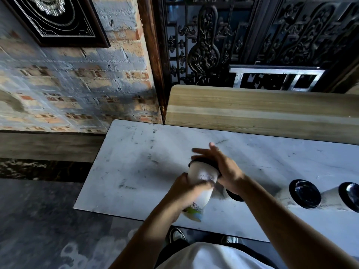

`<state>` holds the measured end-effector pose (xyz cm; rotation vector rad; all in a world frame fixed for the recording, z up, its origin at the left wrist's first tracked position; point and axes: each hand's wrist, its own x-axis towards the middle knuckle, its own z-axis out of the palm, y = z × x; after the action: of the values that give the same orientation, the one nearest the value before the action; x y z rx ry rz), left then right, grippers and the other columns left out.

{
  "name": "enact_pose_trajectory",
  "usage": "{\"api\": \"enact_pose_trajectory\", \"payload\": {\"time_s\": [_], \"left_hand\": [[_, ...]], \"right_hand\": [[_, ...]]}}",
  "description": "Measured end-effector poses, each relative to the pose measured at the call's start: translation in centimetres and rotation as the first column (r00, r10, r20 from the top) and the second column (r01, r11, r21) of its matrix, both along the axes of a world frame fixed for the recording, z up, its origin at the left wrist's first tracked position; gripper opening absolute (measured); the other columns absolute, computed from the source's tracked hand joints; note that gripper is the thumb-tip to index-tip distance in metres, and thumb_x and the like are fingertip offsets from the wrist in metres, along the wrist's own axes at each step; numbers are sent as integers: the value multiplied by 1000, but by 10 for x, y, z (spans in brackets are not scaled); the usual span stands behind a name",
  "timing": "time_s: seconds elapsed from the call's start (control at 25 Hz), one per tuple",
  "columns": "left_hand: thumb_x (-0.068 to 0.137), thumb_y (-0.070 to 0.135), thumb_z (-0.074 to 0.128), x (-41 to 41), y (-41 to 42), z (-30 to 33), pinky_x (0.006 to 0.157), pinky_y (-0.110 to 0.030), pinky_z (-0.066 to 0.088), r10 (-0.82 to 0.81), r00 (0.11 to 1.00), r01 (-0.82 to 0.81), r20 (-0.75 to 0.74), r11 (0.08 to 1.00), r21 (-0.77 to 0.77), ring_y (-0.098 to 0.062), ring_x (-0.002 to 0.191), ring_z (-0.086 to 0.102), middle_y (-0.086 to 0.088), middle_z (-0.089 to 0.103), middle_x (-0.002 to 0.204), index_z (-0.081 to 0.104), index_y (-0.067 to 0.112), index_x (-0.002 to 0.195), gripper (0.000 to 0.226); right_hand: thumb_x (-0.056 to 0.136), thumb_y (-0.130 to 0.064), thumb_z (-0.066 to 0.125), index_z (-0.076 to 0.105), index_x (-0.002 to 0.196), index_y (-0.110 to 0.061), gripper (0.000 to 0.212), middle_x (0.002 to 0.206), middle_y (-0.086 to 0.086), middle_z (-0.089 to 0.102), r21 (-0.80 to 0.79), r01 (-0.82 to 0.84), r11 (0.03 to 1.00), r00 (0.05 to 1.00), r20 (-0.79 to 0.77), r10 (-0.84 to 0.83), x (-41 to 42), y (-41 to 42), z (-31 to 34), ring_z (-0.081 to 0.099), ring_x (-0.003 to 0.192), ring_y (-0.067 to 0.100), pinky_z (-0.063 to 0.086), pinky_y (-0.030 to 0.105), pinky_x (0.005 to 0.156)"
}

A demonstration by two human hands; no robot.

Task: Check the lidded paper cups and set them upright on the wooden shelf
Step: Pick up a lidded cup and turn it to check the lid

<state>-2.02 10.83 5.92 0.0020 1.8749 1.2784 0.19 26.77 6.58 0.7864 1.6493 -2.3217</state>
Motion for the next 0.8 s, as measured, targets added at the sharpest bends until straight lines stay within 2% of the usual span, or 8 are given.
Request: {"api": "enact_pose_trajectory", "payload": {"time_s": [0.08,0.12,0.2,0.36,0.56,0.64,0.72,0.8], "left_hand": [[63,76,66,-3,1,-3,80,-39,60,105,994,-104,42,994,-27,-23,94,78,-6,81,102,74,20,108,73],[65,79,59,-5,2,-5,85,-37,59,179,980,-177,88,984,-30,-25,99,76,-6,80,105,73,21,111,75],[74,68,55,-7,3,-6,100,-43,56,326,928,-328,182,945,-18,-28,102,74,-6,78,104,74,19,108,63],[94,42,51,-5,4,-3,82,-37,49,381,895,-397,233,918,21,-26,81,67,-7,70,80,70,16,84,34],[90,44,57,-1,4,-7,86,-40,55,429,880,-443,206,896,27,-29,94,74,-11,78,95,74,16,94,33],[89,48,57,1,5,-8,95,-45,56,435,879,-449,196,893,32,-29,100,74,-10,79,102,74,18,99,36],[82,53,57,3,6,-8,99,-49,55,410,895,-423,175,905,45,-29,105,74,-9,79,108,74,21,104,43],[92,49,57,5,7,-6,97,-47,56,411,901,-420,138,907,44,-29,107,73,-9,78,110,73,23,101,31]], "right_hand": [[106,-52,37,72,119,-24,46,132,15,69,-80,201,976,979,59,-197,2,-5,-7,66,116,36,51,50,101],[105,-52,40,69,121,-26,42,133,16,67,-56,208,977,976,81,-203,5,-10,-11,66,110,35,50,48,96],[102,-51,48,65,124,-30,35,132,19,66,4,156,988,983,101,-155,14,-22,-22,69,101,33,54,46,87],[103,-37,54,54,134,-34,31,122,17,71,-53,154,987,986,68,-150,25,-33,-24,75,92,28,59,37,66],[104,-33,54,57,123,-18,25,102,20,72,-96,184,978,981,77,-177,28,-32,-28,76,84,29,59,44,73],[103,-34,55,56,127,-16,30,108,25,72,-121,201,972,979,73,-193,30,-32,-33,75,89,33,60,49,77],[100,-37,58,57,130,-16,36,120,29,71,-149,226,963,973,76,-217,33,-33,-37,73,103,43,60,59,90],[93,-43,63,57,132,-17,46,125,31,69,-159,239,958,970,89,-227,34,-32,-40,68,115,49,52,68,99]]}}
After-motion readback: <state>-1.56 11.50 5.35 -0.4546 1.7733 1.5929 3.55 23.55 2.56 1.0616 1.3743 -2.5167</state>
